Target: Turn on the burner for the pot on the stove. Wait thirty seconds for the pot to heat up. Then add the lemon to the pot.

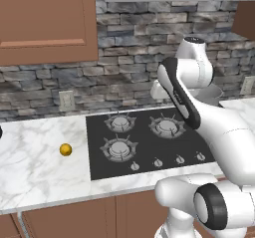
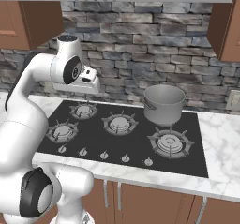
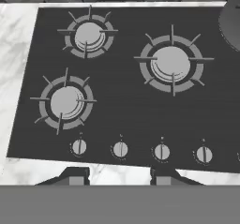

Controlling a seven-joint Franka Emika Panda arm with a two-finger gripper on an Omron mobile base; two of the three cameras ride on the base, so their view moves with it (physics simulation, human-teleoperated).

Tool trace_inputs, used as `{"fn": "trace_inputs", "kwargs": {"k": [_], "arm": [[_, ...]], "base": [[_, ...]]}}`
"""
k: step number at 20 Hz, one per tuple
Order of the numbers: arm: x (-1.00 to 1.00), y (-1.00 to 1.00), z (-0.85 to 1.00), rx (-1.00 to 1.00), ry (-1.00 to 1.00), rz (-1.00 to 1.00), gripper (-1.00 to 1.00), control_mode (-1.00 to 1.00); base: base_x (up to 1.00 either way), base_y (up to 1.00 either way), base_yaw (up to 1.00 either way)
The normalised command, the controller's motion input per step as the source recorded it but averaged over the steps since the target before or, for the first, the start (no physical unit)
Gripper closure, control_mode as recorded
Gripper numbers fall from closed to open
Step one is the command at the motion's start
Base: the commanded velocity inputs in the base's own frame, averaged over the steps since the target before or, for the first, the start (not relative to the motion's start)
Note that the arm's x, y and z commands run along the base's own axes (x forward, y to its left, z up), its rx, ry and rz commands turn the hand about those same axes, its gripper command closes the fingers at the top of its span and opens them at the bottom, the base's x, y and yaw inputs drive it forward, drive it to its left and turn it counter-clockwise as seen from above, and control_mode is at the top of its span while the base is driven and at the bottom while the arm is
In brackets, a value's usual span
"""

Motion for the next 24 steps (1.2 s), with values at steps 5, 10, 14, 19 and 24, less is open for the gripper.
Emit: {"fn": "trace_inputs", "kwargs": {"k": [5, 10, 14, 19, 24], "arm": [[-0.03, -0.19, -0.18, 0.0, 0.01, -0.02, -1.0, -1.0], [0.0, -0.64, -0.28, 0.0, 0.06, -0.04, -1.0, -1.0], [-0.06, -0.63, -0.32, 0.0, 0.06, 0.0, -1.0, -1.0], [-0.21, -0.55, -0.37, 0.0, 0.03, 0.0, -1.0, -1.0], [-0.19, -0.32, -0.38, -0.01, 0.0, 0.02, -1.0, -1.0]], "base": [[0.0, 0.0, 0.0], [0.0, 0.0, 0.0], [0.0, 0.0, 0.0], [0.0, 0.0, 0.0], [0.0, 0.0, 0.0]]}}
